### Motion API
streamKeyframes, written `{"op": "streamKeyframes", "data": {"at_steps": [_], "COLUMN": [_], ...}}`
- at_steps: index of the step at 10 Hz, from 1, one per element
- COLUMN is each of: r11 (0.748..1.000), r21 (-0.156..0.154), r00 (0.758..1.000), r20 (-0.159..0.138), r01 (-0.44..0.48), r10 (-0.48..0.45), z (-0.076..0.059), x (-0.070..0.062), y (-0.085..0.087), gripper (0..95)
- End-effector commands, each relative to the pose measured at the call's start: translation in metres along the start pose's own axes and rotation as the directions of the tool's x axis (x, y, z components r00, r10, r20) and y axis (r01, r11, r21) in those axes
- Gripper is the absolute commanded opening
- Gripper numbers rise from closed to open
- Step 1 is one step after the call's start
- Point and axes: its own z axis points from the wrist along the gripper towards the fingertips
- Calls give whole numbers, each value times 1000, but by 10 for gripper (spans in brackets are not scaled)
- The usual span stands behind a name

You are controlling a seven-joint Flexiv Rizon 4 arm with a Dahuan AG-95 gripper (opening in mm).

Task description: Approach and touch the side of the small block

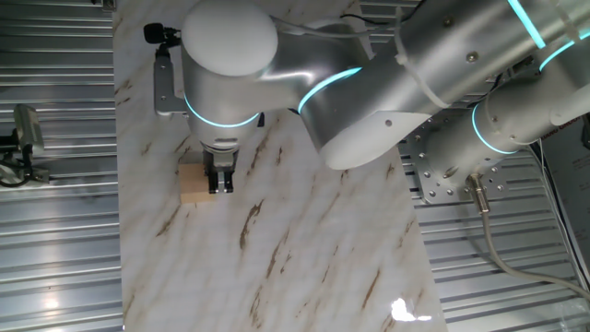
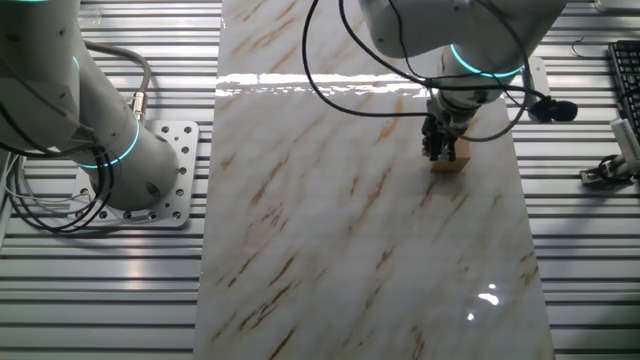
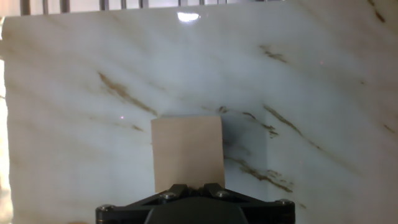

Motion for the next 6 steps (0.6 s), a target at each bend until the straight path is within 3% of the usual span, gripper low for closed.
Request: {"op": "streamKeyframes", "data": {"at_steps": [1,3,6], "r11": [1000,1000,1000], "r21": [-10,-11,-16], "r00": [1000,1000,998], "r20": [-3,-3,-53], "r01": [-5,-6,-20], "r10": [5,6,19], "z": [-3,-2,-12], "x": [12,20,25], "y": [2,4,7], "gripper": [0,0,0]}}
